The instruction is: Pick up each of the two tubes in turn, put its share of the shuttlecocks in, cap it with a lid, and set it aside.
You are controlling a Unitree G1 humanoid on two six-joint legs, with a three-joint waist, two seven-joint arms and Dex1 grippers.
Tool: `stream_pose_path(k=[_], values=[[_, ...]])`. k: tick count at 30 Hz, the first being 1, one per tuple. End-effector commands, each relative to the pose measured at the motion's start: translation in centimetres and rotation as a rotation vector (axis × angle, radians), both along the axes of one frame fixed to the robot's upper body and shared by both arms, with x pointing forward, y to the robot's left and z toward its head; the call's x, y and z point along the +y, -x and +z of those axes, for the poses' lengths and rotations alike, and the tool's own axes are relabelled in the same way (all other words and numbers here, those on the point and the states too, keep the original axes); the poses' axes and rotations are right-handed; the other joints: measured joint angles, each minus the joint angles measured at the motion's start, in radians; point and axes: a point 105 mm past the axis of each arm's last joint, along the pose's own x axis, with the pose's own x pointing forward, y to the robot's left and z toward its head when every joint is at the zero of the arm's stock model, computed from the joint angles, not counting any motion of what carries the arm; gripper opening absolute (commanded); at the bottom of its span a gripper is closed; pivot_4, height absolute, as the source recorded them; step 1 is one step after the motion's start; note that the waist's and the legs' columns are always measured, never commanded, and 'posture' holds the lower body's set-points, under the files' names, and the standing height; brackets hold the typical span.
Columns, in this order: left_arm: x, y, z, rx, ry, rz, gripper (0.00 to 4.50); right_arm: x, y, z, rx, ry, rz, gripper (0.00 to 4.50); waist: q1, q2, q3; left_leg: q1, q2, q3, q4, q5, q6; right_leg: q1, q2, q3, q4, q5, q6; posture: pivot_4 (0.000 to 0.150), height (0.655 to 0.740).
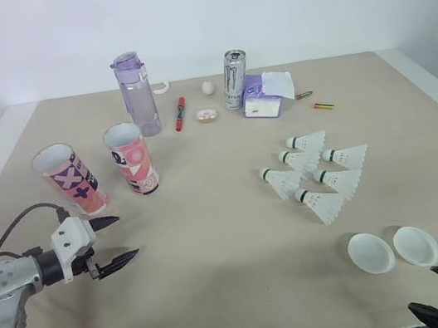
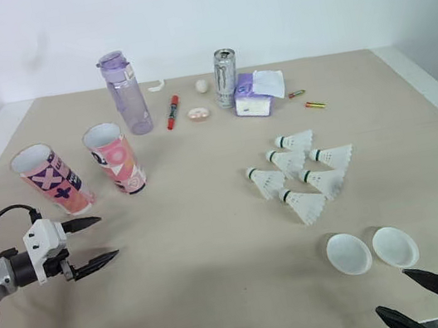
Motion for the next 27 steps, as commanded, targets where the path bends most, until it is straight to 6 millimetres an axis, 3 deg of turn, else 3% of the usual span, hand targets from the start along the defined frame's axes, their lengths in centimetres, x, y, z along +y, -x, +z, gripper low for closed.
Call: stream_pose_path(k=[1, 22, 27], values=[[-0.1, 0.0, 0.9, -0.029, -0.015, -0.028, 4.5, -0.3, -0.3, 0.7, -0.037, 0.028, -0.003, 4.37, 0.0, 0.0, 0.0, 0.0, 0.0, 0.0, 0.0, 0.0, 0.0, 0.0, 0.0, 0.0, 0.0, 0.0, 0.0, 0.15, 0.74], [-1.7, 2.6, 0.9, 0.04, 0.059, -0.145, 4.5, -0.5, -1.2, 0.5, -0.064, 0.025, 0.018, 4.37, 0.0, 0.0, 0.0, 0.0, 0.0, 0.0, 0.0, 0.0, 0.0, 0.0, 0.0, 0.0, 0.0, 0.0, 0.0, 0.15, 0.74], [-1.7, 3.1, 1.0, 0.011, 0.113, -0.074, 4.5, 1.0, -3.7, 3.2, -0.174, 0.036, 0.097, 4.37, -0.004, 0.0, 0.0, 0.0, 0.0, 0.0, 0.0, 0.0, 0.0, 0.0, 0.0, 0.0, 0.0, 0.0, 0.0, 0.15, 0.74]])
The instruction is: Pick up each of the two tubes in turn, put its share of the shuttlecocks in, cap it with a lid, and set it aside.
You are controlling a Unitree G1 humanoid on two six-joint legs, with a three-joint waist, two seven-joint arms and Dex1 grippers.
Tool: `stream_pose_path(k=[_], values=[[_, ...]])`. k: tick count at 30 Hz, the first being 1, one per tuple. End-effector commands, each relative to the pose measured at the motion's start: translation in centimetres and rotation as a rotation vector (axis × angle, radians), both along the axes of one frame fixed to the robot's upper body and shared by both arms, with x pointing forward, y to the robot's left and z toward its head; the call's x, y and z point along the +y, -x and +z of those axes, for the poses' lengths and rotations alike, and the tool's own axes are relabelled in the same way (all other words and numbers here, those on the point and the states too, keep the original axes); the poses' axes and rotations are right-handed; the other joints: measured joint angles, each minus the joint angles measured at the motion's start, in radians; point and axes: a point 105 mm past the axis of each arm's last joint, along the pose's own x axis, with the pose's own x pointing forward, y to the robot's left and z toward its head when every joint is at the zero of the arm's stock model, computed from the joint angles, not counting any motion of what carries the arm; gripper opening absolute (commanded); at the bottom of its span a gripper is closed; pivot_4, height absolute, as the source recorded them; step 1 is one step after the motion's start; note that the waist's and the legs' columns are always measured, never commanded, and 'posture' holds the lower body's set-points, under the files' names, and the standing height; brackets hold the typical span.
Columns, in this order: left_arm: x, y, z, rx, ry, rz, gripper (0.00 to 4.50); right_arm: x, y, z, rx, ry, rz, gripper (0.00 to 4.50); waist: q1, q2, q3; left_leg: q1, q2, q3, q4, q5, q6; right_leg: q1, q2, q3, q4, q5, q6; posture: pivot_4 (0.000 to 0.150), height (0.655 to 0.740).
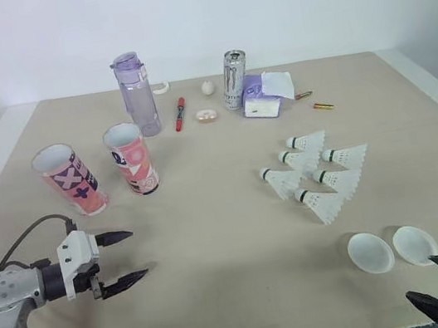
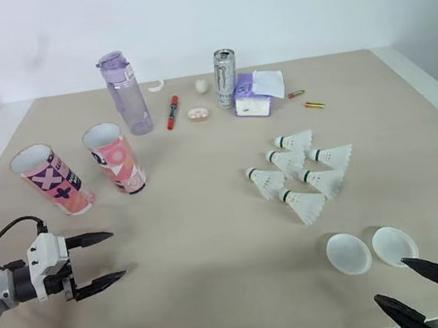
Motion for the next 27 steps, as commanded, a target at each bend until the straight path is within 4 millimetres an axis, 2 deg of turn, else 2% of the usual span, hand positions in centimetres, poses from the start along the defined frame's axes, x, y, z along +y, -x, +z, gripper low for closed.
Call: stream_pose_path(k=[1, 2, 6, 8, 9, 13, 16, 23, 27], values=[[-0.1, 0.2, 1.5, -0.075, 0.068, 0.08, 4.5, 1.9, -3.0, 3.5, -0.141, 0.018, 0.103, 4.37, -0.003, 0.0, 0.0, 0.001, 0.0, 0.001, 0.0, 0.0, 0.0, 0.0, 0.0, 0.001, 0.0, 0.0, 0.0, 0.15, 0.74], [-0.2, 0.2, 1.5, -0.078, 0.078, 0.093, 4.5, 2.4, -3.5, 3.9, -0.157, 0.015, 0.125, 4.37, -0.005, 0.0, 0.0, 0.001, 0.001, 0.002, 0.0, 0.0, 0.0, 0.0, 0.0, 0.001, 0.0, 0.001, 0.0, 0.15, 0.74], [-1.1, 0.4, 1.4, -0.11, 0.143, 0.194, 4.5, 7.4, -7.3, 5.9, -0.242, -0.032, 0.321, 4.37, -0.005, -0.001, 0.0, 0.004, 0.001, 0.004, 0.0, 0.0, 0.0, 0.002, 0.0, 0.002, 0.0, 0.003, 0.0, 0.15, 0.74], [-1.3, 0.2, 1.5, -0.123, 0.173, 0.248, 4.5, 9.0, -8.3, 6.2, -0.257, -0.055, 0.383, 4.37, -0.006, -0.003, 0.0, 0.005, 0.001, 0.004, 0.001, 0.0, 0.0, 0.002, 0.0, 0.003, 0.0, 0.003, 0.0, 0.15, 0.74], [-1.4, 0.0, 1.6, -0.133, 0.188, 0.281, 4.5, 9.8, -9.0, 6.4, -0.261, -0.078, 0.409, 4.37, -0.006, -0.003, 0.0, 0.006, 0.001, 0.005, 0.001, 0.0, 0.0, 0.003, 0.001, 0.004, 0.0, 0.004, 0.0, 0.15, 0.74], [-1.1, -0.8, 2.0, -0.207, 0.248, 0.484, 4.5, 15.1, -12.8, 6.4, -0.28, -0.176, 0.596, 4.37, -0.002, -0.005, 0.001, 0.005, 0.001, 0.005, 0.001, 0.0, 0.001, 0.003, 0.002, 0.005, 0.001, 0.003, 0.002, 0.15, 0.74], [-0.5, -1.4, 2.4, -0.256, 0.277, 0.636, 4.5, 17.9, -15.2, 6.1, -0.282, -0.211, 0.667, 4.37, -0.006, -0.008, 0.001, 0.005, 0.0, 0.005, 0.001, 0.0, 0.001, 0.003, 0.002, 0.006, 0.0, 0.003, 0.003, 0.15, 0.74], [1.2, -0.8, 1.7, -0.28, 0.281, 0.941, 4.5, 21.1, -18.3, 5.1, -0.27, -0.199, 0.774, 4.37, -0.004, -0.01, 0.001, 0.002, -0.001, 0.007, 0.004, 0.001, 0.001, 0.002, 0.003, 0.011, 0.001, 0.011, 0.008, 0.15, 0.74], [3.3, -0.7, 1.3, -0.287, 0.299, 1.124, 4.5, 22.3, -19.6, 4.9, -0.297, -0.137, 0.822, 4.37, -0.004, -0.009, 0.001, 0.002, -0.002, 0.007, 0.004, 0.0, 0.001, 0.001, 0.003, 0.011, 0.0, 0.013, 0.006, 0.15, 0.74]])
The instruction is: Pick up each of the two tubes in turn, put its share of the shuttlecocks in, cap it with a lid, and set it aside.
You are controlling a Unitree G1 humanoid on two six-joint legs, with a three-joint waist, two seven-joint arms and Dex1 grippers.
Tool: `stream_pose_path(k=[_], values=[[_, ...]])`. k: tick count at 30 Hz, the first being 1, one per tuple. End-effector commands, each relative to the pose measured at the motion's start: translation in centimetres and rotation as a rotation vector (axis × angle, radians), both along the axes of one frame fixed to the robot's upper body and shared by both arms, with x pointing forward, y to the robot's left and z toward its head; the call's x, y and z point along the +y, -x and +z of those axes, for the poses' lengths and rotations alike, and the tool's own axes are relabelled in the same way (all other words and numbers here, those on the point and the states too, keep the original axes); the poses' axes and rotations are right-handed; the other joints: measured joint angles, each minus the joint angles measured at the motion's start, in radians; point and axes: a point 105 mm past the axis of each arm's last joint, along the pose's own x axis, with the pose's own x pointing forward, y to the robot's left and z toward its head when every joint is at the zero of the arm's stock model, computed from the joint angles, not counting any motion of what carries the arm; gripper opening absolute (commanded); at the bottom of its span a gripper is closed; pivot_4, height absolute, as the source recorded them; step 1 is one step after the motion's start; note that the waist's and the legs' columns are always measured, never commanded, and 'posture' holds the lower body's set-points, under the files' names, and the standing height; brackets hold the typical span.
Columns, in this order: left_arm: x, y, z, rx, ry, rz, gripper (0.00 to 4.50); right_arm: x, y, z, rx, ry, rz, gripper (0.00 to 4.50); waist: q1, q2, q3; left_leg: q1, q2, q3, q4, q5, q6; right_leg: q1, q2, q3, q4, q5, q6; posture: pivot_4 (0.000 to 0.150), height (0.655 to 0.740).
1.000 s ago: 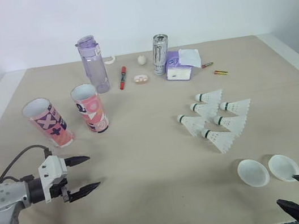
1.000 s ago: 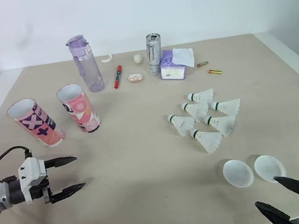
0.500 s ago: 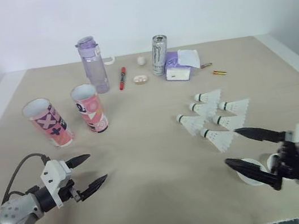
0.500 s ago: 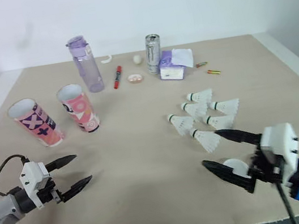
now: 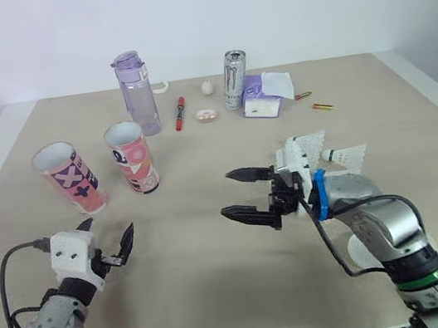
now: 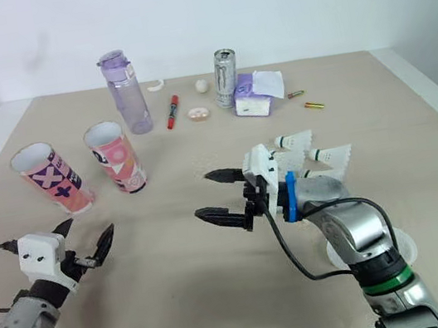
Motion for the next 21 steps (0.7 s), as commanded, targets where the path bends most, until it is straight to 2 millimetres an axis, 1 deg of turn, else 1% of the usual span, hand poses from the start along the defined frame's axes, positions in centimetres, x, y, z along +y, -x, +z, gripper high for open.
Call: stream_pose_path(k=[1, 5, 9, 17, 21], values=[[2.9, 0.2, 0.9, -0.04, 0.017, 0.239, 4.5, 1.5, -1.4, 0.4, -0.107, 0.052, 0.061, 4.37, -0.001, 0.0, 0.0, 0.0, 0.0, 0.0, 0.0, 0.0, 0.0, 0.0, 0.0, 0.0, 0.0, 0.0, 0.0, 0.15, 0.74], [4.0, -0.2, 0.7, -0.041, 0.04, 0.302, 4.5, 1.9, -2.0, 0.1, -0.122, 0.076, 0.078, 4.37, -0.001, 0.0, 0.0, 0.001, 0.002, 0.0, 0.001, 0.0, 0.0, 0.0, 0.003, 0.0, 0.0, 0.001, 0.002, 0.15, 0.74], [4.9, -1.1, 0.5, -0.037, 0.093, 0.339, 4.5, 2.2, -2.8, 0.3, -0.137, 0.079, 0.07, 4.37, -0.001, 0.0, 0.0, 0.001, 0.002, 0.0, 0.001, 0.0, 0.0, 0.0, 0.003, 0.0, 0.0, 0.001, 0.002, 0.15, 0.74], [5.9, -2.8, 0.8, -0.039, 0.128, 0.344, 4.5, 2.6, -3.4, 0.6, -0.156, 0.07, 0.061, 4.37, -0.001, 0.0, 0.0, 0.0, 0.003, 0.0, 0.002, 0.0, 0.0, -0.001, 0.004, 0.001, 0.0, 0.002, 0.001, 0.15, 0.74], [6.1, -3.5, 0.7, -0.032, 0.103, 0.323, 4.5, 2.6, -3.6, 0.9, -0.155, 0.058, 0.039, 4.37, -0.002, 0.0, 0.0, 0.0, 0.003, 0.0, 0.001, 0.0, 0.0, -0.001, 0.004, 0.001, 0.0, 0.002, 0.001, 0.15, 0.74]])
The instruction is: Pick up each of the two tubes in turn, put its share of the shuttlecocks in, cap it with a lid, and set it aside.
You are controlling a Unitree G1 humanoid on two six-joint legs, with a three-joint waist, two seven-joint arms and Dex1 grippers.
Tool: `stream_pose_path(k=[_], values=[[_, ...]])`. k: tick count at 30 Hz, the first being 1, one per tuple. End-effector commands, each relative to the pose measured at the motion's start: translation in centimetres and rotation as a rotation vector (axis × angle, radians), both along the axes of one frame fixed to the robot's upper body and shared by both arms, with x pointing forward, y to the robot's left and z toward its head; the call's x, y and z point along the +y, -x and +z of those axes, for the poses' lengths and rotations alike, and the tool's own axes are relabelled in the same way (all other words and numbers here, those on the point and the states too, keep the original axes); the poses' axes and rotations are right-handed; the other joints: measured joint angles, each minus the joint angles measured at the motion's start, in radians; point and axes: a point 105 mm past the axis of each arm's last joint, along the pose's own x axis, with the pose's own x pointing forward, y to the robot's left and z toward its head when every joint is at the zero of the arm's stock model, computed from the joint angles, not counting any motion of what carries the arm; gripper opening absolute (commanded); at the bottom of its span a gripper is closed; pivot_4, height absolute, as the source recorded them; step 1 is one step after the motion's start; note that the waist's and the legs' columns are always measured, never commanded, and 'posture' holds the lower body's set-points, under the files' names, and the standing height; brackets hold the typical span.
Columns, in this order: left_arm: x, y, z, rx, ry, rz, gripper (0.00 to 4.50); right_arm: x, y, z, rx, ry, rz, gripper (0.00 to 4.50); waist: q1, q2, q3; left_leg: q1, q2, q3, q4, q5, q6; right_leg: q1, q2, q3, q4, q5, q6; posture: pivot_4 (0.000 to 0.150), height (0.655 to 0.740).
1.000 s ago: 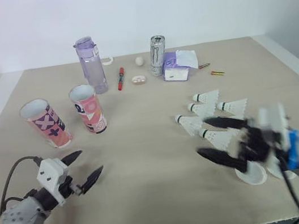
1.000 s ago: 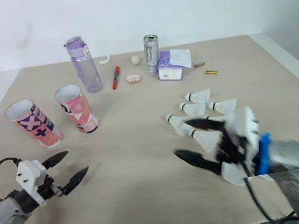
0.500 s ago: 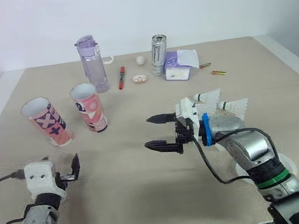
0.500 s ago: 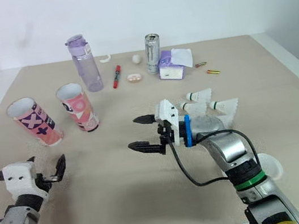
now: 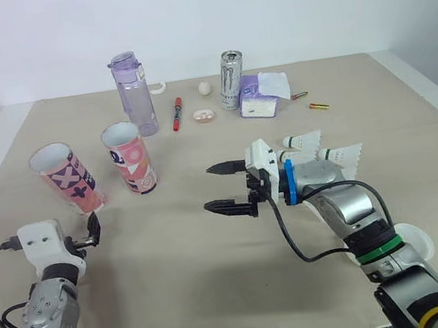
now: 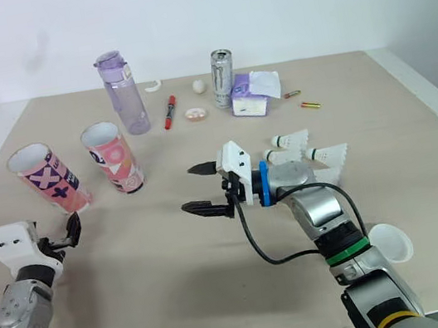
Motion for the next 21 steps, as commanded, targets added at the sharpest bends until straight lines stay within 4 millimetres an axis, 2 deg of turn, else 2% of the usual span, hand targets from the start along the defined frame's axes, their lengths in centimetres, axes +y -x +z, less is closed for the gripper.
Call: stream_pose_path(k=[1, 6, 21], values=[[0.8, -0.8, 1.1, -0.029, -0.045, -0.011, 4.5, 0.1, -0.5, 1.7, -0.042, -0.047, -0.025, 4.37, 0.0, 0.0, 0.0, 0.0, 0.0, 0.0, 0.0, 0.0, 0.0, 0.0, 0.0, 0.0, 0.0, 0.0, 0.0, 0.15, 0.74], [0.2, -2.4, 1.1, -0.021, -0.069, -0.081, 4.5, 0.0, -0.7, 2.2, -0.047, -0.062, -0.046, 4.37, 0.0, 0.0, 0.0, 0.0, 0.0, 0.0, 0.0, 0.0, 0.0, 0.0, 0.0, 0.0, 0.0, 0.0, 0.0, 0.15, 0.74], [0.5, -6.0, 1.0, -0.006, -0.072, -0.153, 4.5, -0.6, -0.7, 2.3, -0.055, -0.063, -0.082, 4.37, 0.0, 0.0, 0.0, -0.002, 0.0, 0.001, -0.002, 0.0, 0.0, -0.003, 0.0, 0.0, 0.0, 0.001, -0.003, 0.15, 0.74]])
